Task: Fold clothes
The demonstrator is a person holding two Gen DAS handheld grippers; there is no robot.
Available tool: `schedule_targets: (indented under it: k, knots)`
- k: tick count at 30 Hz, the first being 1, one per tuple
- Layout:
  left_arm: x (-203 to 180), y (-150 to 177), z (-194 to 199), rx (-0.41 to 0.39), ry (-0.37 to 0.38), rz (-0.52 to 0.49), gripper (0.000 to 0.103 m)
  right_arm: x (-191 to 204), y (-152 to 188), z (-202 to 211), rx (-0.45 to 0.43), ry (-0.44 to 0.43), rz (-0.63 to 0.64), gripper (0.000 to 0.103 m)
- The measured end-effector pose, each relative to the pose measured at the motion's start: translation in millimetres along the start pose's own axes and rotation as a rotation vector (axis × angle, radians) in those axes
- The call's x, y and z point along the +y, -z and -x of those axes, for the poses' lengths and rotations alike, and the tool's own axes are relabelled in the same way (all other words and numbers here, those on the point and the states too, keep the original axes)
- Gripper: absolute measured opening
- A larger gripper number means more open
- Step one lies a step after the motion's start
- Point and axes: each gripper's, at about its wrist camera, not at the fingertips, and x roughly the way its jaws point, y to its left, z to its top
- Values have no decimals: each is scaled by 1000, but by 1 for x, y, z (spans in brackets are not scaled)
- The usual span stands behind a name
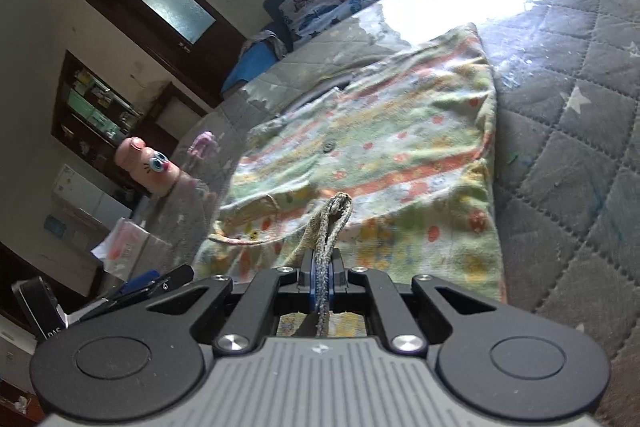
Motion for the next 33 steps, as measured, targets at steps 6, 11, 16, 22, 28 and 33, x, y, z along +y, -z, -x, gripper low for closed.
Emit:
schedule_targets:
  k: [6,11,16,22,28,33]
  knots:
    - [3,3,-6,24,-52,-26,101,0,3,-4,14,45,45,11]
    - [-2,-10,0,-25,-31,-38,101,5,2,-4,10,76,100,12]
    - [-20,-22,-13,-40,-10,-92,97,5,2,-7,4,91,111,11]
    - [-28,-19,-31,-12,-26,-121,94,10,1,-4,-13,105,152,9]
    - [-28,-18,-24,-34,-41,-143,93,6,2,7,-50,186,197,13]
    - [-37,-15,0,-74,8,-183,93,26,5,23,-70,178,330,17]
